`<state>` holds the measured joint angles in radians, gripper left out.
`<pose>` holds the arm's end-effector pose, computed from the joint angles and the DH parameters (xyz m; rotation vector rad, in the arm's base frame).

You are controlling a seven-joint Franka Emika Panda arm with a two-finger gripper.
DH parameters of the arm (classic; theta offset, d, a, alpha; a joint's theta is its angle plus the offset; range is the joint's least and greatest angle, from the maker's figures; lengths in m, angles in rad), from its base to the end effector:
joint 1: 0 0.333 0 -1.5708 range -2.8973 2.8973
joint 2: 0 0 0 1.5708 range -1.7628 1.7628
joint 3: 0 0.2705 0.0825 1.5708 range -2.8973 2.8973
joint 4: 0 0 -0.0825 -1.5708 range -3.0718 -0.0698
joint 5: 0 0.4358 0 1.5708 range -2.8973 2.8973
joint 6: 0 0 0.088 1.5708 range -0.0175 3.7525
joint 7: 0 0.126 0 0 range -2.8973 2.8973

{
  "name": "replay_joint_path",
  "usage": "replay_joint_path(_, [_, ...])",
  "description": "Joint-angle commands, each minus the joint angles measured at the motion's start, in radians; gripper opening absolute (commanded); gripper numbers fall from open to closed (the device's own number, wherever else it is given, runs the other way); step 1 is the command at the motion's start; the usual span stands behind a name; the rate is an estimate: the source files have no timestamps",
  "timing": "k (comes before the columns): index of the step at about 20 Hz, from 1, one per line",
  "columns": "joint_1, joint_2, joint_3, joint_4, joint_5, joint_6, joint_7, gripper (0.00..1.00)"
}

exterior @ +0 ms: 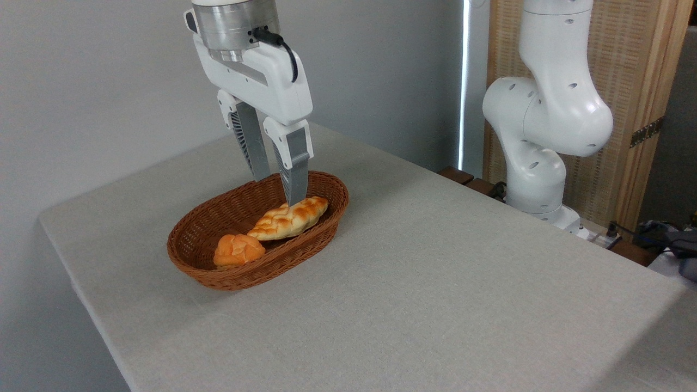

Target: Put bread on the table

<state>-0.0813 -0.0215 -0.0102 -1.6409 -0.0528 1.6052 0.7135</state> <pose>0.5991 -0.0615 0.5394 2.8418 -1.2062 0.0039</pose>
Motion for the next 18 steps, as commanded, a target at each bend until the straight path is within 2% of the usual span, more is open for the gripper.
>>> replay_joint_path(1, [-0.035,-0.017,-0.001,-0.045,0.01,0.001,0.003,1.0])
replay_joint_path(3, [-0.038,-0.021,-0.002,-0.056,0.01,0.002,0.004,1.0])
replay_joint_path(5, [-0.067,-0.025,-0.001,-0.072,0.008,0.019,0.001,1.0])
replay_joint_path(7, [-0.075,-0.054,-0.001,-0.118,-0.002,0.056,-0.002,1.0])
replay_joint_path(8, [-0.093,-0.075,0.001,-0.146,-0.004,0.08,-0.008,1.0])
replay_joint_path(12, [-0.15,-0.123,0.006,-0.241,-0.033,0.191,-0.126,1.0])
replay_joint_path(15, [-0.213,-0.138,0.009,-0.321,-0.035,0.287,-0.21,1.0])
replay_joint_path(18, [-0.248,-0.138,0.009,-0.367,-0.035,0.325,-0.256,1.0])
